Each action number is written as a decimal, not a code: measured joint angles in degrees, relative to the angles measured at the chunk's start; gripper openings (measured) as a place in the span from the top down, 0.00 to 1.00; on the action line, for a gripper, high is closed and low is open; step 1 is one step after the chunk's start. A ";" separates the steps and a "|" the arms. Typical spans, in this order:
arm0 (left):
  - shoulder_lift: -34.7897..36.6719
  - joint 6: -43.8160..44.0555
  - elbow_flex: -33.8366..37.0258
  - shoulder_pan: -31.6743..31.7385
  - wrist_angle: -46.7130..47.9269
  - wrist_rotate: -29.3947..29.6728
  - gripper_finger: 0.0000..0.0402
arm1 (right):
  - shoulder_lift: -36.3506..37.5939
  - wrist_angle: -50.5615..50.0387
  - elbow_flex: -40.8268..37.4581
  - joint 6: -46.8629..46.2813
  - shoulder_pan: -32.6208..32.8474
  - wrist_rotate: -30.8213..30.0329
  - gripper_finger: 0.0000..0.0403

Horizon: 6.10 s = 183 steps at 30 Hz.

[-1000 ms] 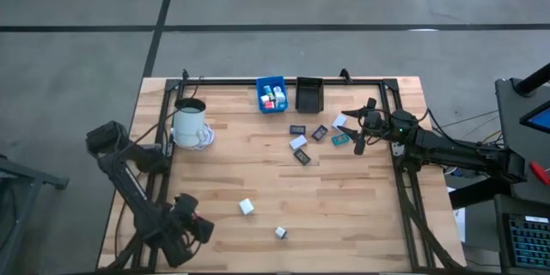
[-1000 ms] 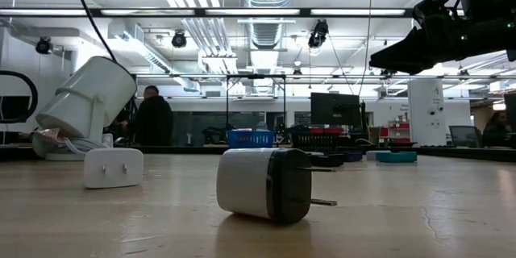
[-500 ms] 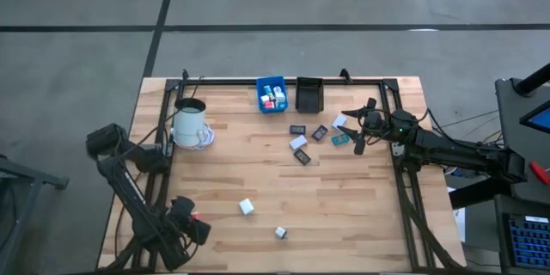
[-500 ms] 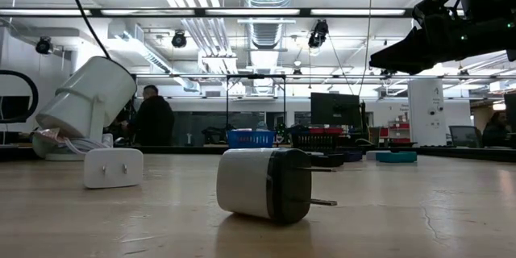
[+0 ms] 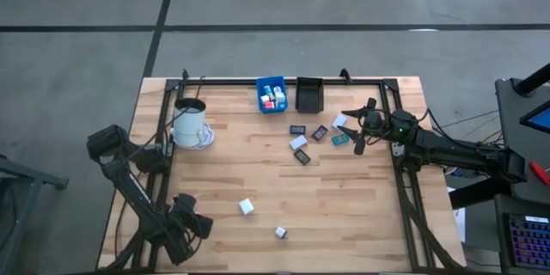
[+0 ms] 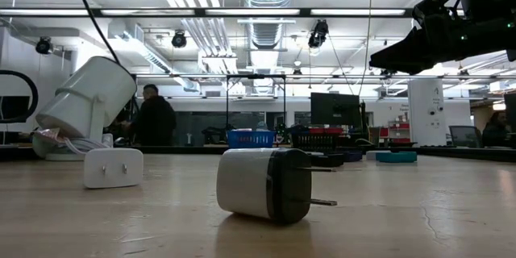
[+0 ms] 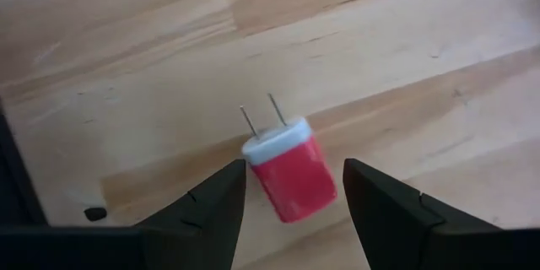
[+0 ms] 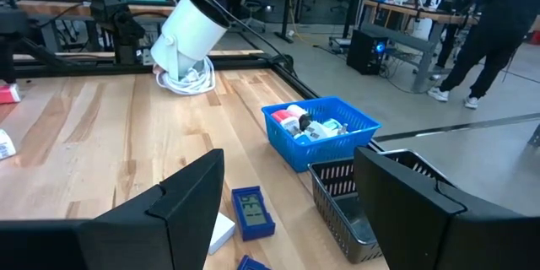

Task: Pick & Place Office items
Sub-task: Put the small red adapter into the blue basket

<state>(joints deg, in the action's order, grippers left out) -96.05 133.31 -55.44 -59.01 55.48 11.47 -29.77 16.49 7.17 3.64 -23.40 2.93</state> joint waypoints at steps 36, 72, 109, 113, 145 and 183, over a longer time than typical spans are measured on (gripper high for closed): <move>0.20 0.45 6.39 0.57 -7.17 -0.37 0.62 | 0.01 -0.02 0.00 0.00 0.00 -0.01 0.36; 6.36 -7.43 -3.97 6.41 7.07 8.83 0.63 | 0.01 0.00 0.00 0.00 0.00 -0.01 0.36; 6.32 -81.82 -15.52 39.95 -11.81 58.19 0.63 | 0.01 0.00 0.01 0.00 0.02 0.01 0.36; 6.32 -92.74 -15.52 44.79 -18.41 53.27 0.63 | 0.00 0.00 -0.01 0.00 0.02 0.01 0.36; 4.47 -122.09 1.46 81.51 -66.71 1.06 0.63 | -0.01 0.00 0.00 0.00 0.00 0.01 0.36; -10.43 -123.09 -3.21 87.71 -67.53 -3.68 0.59 | 0.01 -0.02 -0.01 0.00 0.01 0.00 0.36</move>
<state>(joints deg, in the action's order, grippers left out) -106.48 10.22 -58.65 28.71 -12.05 7.78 -29.76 16.47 7.16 3.64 -23.39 2.93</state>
